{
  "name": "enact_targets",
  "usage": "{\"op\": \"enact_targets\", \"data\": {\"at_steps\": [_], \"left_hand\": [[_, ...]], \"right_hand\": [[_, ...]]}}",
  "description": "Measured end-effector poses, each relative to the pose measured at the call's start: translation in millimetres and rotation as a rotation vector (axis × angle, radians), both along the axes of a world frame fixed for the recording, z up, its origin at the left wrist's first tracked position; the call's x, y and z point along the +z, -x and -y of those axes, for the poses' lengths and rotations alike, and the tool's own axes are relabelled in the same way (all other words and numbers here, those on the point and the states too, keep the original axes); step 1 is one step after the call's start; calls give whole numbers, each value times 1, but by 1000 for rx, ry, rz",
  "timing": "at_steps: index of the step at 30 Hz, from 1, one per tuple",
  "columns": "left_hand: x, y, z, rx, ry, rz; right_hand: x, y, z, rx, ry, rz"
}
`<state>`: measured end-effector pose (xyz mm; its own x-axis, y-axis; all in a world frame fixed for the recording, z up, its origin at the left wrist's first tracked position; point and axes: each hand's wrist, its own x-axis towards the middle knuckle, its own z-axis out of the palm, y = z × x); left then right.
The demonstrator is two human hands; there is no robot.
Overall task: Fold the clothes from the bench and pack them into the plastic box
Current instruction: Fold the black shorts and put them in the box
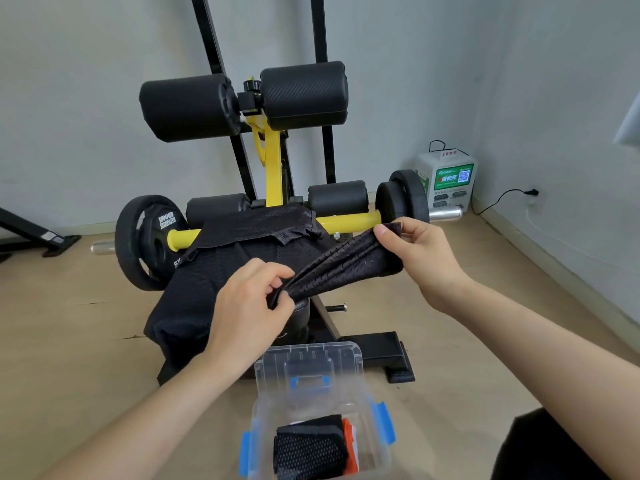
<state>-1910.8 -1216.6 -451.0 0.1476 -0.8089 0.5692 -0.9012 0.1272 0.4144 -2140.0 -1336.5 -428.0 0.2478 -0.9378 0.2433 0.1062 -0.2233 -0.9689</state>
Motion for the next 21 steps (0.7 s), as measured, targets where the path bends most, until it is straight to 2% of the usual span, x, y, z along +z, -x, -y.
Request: {"op": "enact_targets", "data": {"at_steps": [4,12,14,18,21], "left_hand": [[0,-13,-5,26,-19,-82],[-5,-2,-10,-115,-152,-140],[-9,6,-10,-103,-145,-66],[-23,19,-1,20,-63,203],[-28,20,10,74,6,289]], "right_hand": [[0,-6,2,-20,-37,-22],[3,-17,-2,-58,-53,-6],[4,-18,-2,-87,-56,13],[5,-19,-3,-99,-39,45],[6,-19,-2,-93,-26,39]]}}
